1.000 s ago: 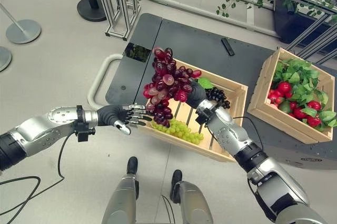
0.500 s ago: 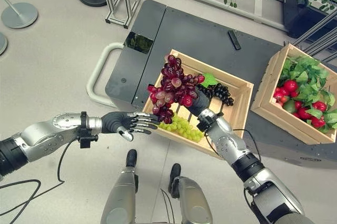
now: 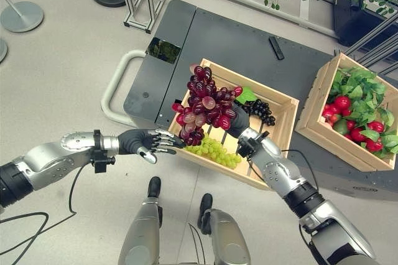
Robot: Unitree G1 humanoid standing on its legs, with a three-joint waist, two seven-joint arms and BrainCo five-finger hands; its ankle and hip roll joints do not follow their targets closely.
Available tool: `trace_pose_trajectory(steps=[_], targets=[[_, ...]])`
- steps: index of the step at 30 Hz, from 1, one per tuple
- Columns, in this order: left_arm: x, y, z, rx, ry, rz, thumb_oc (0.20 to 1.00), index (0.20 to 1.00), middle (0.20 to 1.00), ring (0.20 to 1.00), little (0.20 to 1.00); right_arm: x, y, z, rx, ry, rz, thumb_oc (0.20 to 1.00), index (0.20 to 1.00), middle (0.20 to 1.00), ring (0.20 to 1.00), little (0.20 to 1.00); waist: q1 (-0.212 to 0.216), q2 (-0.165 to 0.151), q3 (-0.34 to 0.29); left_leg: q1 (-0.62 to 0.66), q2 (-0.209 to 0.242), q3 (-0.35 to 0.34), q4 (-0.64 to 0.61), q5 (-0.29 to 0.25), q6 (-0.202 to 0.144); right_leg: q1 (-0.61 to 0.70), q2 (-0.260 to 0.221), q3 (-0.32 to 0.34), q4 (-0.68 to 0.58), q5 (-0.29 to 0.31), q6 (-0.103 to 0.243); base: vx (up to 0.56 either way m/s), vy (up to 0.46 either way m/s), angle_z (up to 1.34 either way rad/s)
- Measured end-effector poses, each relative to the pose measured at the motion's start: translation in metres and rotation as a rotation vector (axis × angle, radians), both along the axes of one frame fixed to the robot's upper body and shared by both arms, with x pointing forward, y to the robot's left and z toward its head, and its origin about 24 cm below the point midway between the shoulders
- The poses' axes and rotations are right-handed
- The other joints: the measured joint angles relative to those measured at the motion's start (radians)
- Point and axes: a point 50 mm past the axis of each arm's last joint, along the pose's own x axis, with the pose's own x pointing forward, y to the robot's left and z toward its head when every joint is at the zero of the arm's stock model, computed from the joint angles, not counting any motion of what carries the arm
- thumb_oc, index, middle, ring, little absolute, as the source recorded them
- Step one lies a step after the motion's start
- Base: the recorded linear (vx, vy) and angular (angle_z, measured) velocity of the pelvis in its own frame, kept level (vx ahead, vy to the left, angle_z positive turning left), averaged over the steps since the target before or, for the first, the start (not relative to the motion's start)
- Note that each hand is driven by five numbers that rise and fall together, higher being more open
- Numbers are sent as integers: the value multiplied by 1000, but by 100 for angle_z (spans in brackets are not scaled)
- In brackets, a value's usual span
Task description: Pick up the fruits from the basket on one side to the basket on the other side
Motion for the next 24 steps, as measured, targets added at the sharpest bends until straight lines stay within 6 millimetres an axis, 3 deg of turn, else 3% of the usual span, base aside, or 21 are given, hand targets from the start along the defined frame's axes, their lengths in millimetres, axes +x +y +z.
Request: trace_pose_trajectory(steps=[11, 18, 24], targets=[[5, 31, 32, 15, -153, 95, 1000, 1000, 1000, 1000, 1000, 0, -37, 24, -44, -91, -81, 200, 200, 200, 200, 200, 0, -2, 1, 2, 0, 2, -3, 0, 0, 0, -1, 1, -2, 1, -1, 0, 0, 0], [9, 43, 38, 35, -199, 154, 1000, 1000, 1000, 1000, 1000, -3, -38, 31, -54, -117, -73, 200, 200, 200, 200, 200, 0, -2, 1, 2, 0, 2, -4, 0, 0, 0, -1, 0, -1, 1, -2, 0, 0, 0], [11, 42, 41, 55, -248, 160, 1000, 1000, 1000, 1000, 1000, -5, -35, 34, -49, -137, -43, 200, 200, 200, 200, 200, 1, -2, 1, 3, 0, 2, -3, 0, 0, 0, -1, 0, 1, 1, -1, 0, 0, 0]])
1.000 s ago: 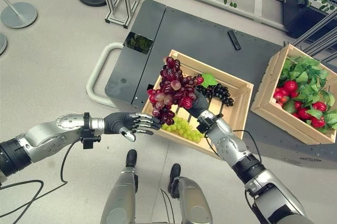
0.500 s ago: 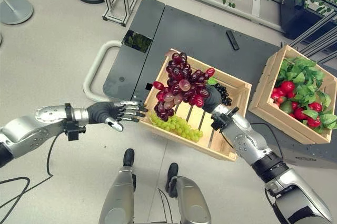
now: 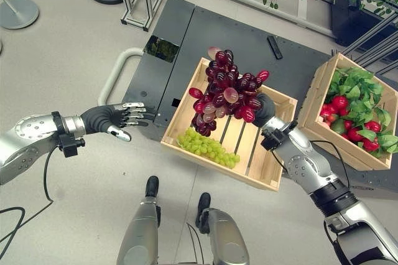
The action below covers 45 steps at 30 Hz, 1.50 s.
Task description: Pick up the fruits from the basket on one side to the basket on the other side
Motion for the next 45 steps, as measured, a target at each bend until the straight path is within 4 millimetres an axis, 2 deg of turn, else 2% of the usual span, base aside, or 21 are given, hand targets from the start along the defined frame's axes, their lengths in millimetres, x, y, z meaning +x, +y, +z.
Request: trace_pose_trajectory(steps=[6, 14, 20, 26, 41, 42, 43, 45], targets=[[6, -14, 7, -58, -84, -14, 1000, 1000, 1000, 1000, 1000, 0, 3, -1, 10, 2, 7, 200, 200, 200, 200, 200, 0, 0, 0, 1, 0, 0, 0, 0, 0, 0, 0, 0, 1, 0, 0, 0, 0, 0], [14, -57, -1, -195, -94, -90, 1000, 1000, 1000, 1000, 1000, -1, 24, -7, 62, 19, 66, 200, 200, 200, 200, 200, -3, 0, 0, 1, 0, 0, 1, 0, 0, 0, 0, 0, 3, 0, 0, 0, 0, 0], [18, -98, 0, -241, -94, -197, 1000, 1000, 1000, 1000, 1000, -1, 54, -6, 81, 24, 162, 200, 200, 200, 200, 200, -1, 0, 0, 1, -1, 0, 3, 0, 0, 1, -1, 0, 10, 0, -1, 0, 0, 0], [21, -111, -9, -250, -72, -211, 1000, 1000, 1000, 1000, 1000, 0, 58, -4, 91, 22, 164, 200, 200, 200, 200, 200, -5, 0, 0, 1, 0, 0, 8, 0, 0, 1, -1, 1, 14, 0, -1, 0, 0, 0], [20, -111, -16, -202, -59, -218, 1000, 1000, 1000, 1000, 1000, 0, 73, -2, 101, 22, 203, 200, 200, 200, 200, 200, -2, 3, -3, 1, -1, -1, 11, 0, 0, -1, -3, 1, 19, 0, -1, 0, 0, 0], [20, -111, -16, -201, -58, -219, 834, 834, 834, 834, 834, -1, 73, -2, 100, 23, 203, 200, 200, 200, 200, 200, -2, 3, -4, 1, -1, -1, 11, 0, 0, -1, -3, 1, 19, 0, -1, 0, 0, 0], [20, -111, -16, -199, -57, -219, 200, 200, 200, 200, 200, -1, 73, -2, 100, 23, 203, 200, 200, 200, 200, 200, -2, 4, -4, 1, -1, -1, 11, -1, -1, -1, -3, 1, 19, 0, -1, 0, 0, 0], [20, -110, -17, -198, -56, -218, 200, 200, 200, 200, 200, -1, 73, -2, 102, 22, 202, 200, 200, 200, 200, 200, -2, 4, -4, 1, -1, -1, 11, -1, 0, -1, -3, 1, 20, 0, -1, 0, 0, 0]])
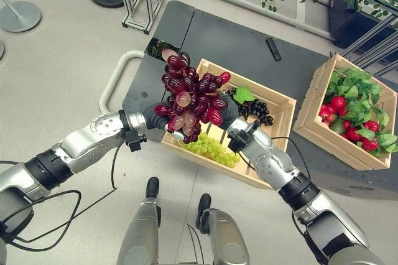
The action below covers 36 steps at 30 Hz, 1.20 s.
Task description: Pick up the fruits from the basket on one side to the basket on the other side
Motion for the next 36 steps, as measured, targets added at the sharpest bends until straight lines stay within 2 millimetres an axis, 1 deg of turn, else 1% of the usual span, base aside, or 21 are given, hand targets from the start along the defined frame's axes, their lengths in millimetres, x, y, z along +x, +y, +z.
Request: trace_pose_trajectory(steps=[12, 27, 28, 34, 36], targets=[[2, -1, -3, -9, 8, 22, 200, 200, 200, 200, 200, 0, 4, 0, 40, 24, -3, 200, 200, 200, 200, 200, 0, 8, -18, -2, 0, 0, 0, -1, 1, -2, 0, 0, 0, 0, 0, 0, 0, 0], [0, -2, -10, -33, 32, 28, 200, 200, 200, 200, 200, 0, 5, -3, 47, 33, -3, 200, 200, 200, 200, 200, -1, 8, -19, -3, 1, 1, -1, -4, -1, -7, 0, 2, 0, 0, 0, 0, 0, 0], [0, -2, -10, -35, 32, 29, 200, 200, 200, 200, 200, 0, 5, -3, 47, 33, -3, 1000, 1000, 1000, 1000, 1000, -1, 8, -19, -4, 1, 1, 0, -4, -1, -8, 0, 2, 0, 0, 0, 0, 0, 0], [-4, 6, -13, -66, 43, 53, 200, 200, 200, 200, 200, -2, 2, -2, 36, 17, 12, 1000, 1000, 1000, 1000, 1000, -1, 8, -19, -6, 1, 1, -2, -4, -1, -11, 0, 2, -1, 0, 0, 0, 0, 0], [-5, 12, -13, -75, 44, 74, 200, 200, 200, 200, 200, -2, -4, 0, 16, -2, 4, 1000, 1000, 1000, 1000, 1000, -2, 8, -19, -10, 1, 2, -2, -4, 0, -14, 0, 2, -1, -1, 0, 0, 0, 0]])
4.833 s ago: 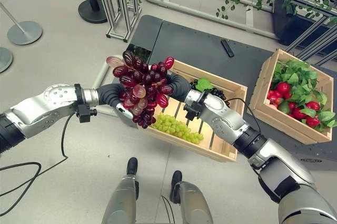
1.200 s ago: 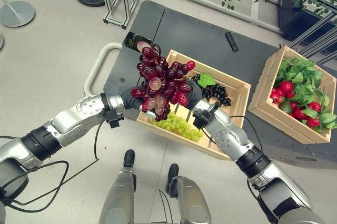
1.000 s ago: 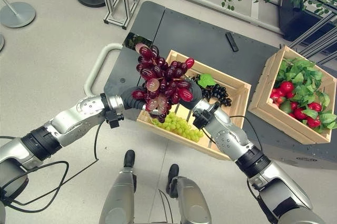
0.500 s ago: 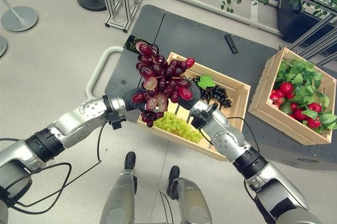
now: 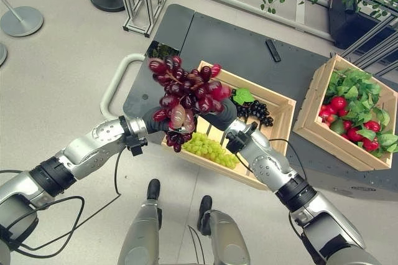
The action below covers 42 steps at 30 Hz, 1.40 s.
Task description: Pick up the fruits from the basket on one side to the basket on the other side
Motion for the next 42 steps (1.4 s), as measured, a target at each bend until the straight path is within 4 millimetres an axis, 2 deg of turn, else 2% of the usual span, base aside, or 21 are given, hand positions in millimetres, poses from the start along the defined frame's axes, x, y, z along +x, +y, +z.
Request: trace_pose_trajectory(steps=[4, 7, 11, 12, 13, 20, 25, 30, 34, 37, 39, 42], targets=[[-2, 35, -1, 3, 0, 120, 200, 200, 200, 200, 200, 3, -47, -4, -29, 7, -171, 1000, 1000, 1000, 1000, 1000, 1, 0, 0, -3, -1, 0, 0, 2, 4, -2, 0, -1, 0, 0, 0, 0, 0, 0], [-4, 55, 2, 6, -8, 190, 200, 200, 200, 200, 200, -1, -67, -10, -53, 26, -239, 1000, 1000, 1000, 1000, 1000, 0, 0, 0, -3, 0, 0, -1, 2, 4, -1, 0, -1, 0, 0, 0, 0, 0, 0], [-8, 70, 0, -19, -5, 252, 200, 200, 200, 200, 200, -10, -78, -17, -46, 40, -271, 1000, 1000, 1000, 1000, 1000, -1, 0, 0, 2, -1, 3, -3, 2, 4, 2, -1, 0, -1, 0, 0, 2, 3, -1], [-14, 85, -4, -48, 6, 313, 200, 200, 200, 200, 200, -17, -86, -18, -38, 37, -295, 1000, 1000, 1000, 1000, 1000, -1, 0, 0, 10, -1, 9, -10, 1, 4, 2, -3, 2, -6, -1, 1, 5, 7, -7], [-16, 92, -7, -50, 13, 337, 200, 200, 200, 200, 200, -20, -91, -18, -42, 32, -308, 1000, 1000, 1000, 1000, 1000, -3, 0, 0, 11, -1, 11, -11, 1, 4, 3, -4, 2, -5, -1, 2, 10, 5, -6], [-33, 116, -12, -103, 20, 434, 200, 200, 200, 200, 200, -29, -115, -21, -51, 31, -394, 1000, 1000, 1000, 1000, 1000, 0, 4, 3, 11, -2, 11, -14, -3, 8, 1, -6, 2, -4, -4, 6, 0, 0, 0], [-49, 136, -26, -230, 28, 570, 200, 200, 200, 200, 200, -37, -129, -31, 11, 51, -482, 1000, 1000, 1000, 1000, 1000, 2, 15, 9, 11, -4, 11, -17, -3, 9, 1, -9, 1, -3, -6, 6, 0, 0, 0], [-57, 140, -38, -355, 21, 671, 200, 200, 200, 200, 200, -38, -120, -39, 53, 57, -504, 1000, 1000, 1000, 1000, 1000, 3, 15, 10, 19, -4, 10, -21, -4, 8, 7, -9, 0, 1, -11, 3, 0, 0, 0], [-61, 145, -41, -375, -3, 739, 200, 200, 200, 200, 200, -39, -121, -41, 42, 50, -540, 1000, 1000, 1000, 1000, 1000, 3, 16, 10, 26, -4, 10, -25, -5, 8, 12, -10, 0, 5, -18, 4, 2, -4, 1], [-66, 151, -43, -393, -52, 819, 200, 200, 200, 200, 200, -39, -131, -38, 2, 17, -629, 1000, 1000, 1000, 1000, 1000, 4, 17, 11, 28, -6, 9, -27, -5, 8, 12, -11, -1, 19, -24, 2, -1, -22, 6], [-69, 151, -52, -468, -64, 906, 200, 200, 200, 200, 200, -40, -138, -39, 5, 5, -716, 1000, 1000, 1000, 1000, 1000, 5, 20, 13, 28, -8, 8, -23, -5, 7, 12, -13, -2, 28, -31, 1, -11, -24, 7], [-69, 152, -60, -418, -64, 951, 200, 200, 200, 200, 200, -39, -137, -39, -18, 3, -742, 1000, 1000, 1000, 1000, 1000, 4, 26, 17, 27, -9, 3, -20, -5, 7, 12, -14, -3, 35, -36, 0, -9, -18, 5]])
